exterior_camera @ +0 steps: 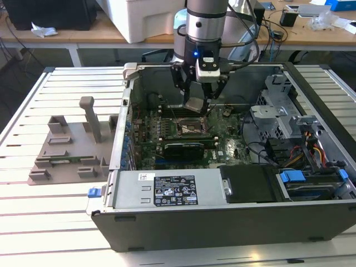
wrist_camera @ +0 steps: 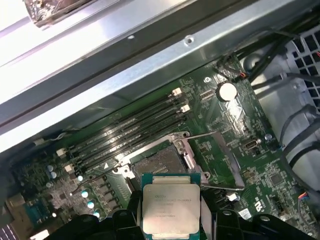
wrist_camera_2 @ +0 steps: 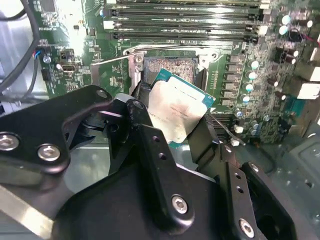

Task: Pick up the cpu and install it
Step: 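Place the cpu into insertion slot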

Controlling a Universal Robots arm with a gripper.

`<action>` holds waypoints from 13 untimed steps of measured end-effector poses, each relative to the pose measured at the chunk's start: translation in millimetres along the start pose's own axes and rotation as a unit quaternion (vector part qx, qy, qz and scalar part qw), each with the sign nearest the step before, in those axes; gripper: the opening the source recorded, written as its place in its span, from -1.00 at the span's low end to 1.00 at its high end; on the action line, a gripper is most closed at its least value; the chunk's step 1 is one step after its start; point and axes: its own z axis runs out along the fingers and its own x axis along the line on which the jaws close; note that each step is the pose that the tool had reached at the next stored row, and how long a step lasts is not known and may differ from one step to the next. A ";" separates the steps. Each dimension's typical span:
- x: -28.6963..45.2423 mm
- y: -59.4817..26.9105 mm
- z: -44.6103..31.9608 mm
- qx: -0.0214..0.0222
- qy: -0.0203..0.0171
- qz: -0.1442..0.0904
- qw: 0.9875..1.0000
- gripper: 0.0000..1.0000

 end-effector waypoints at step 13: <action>0.0 0.0 0.0 0.001 0.003 0.089 0.996 0.09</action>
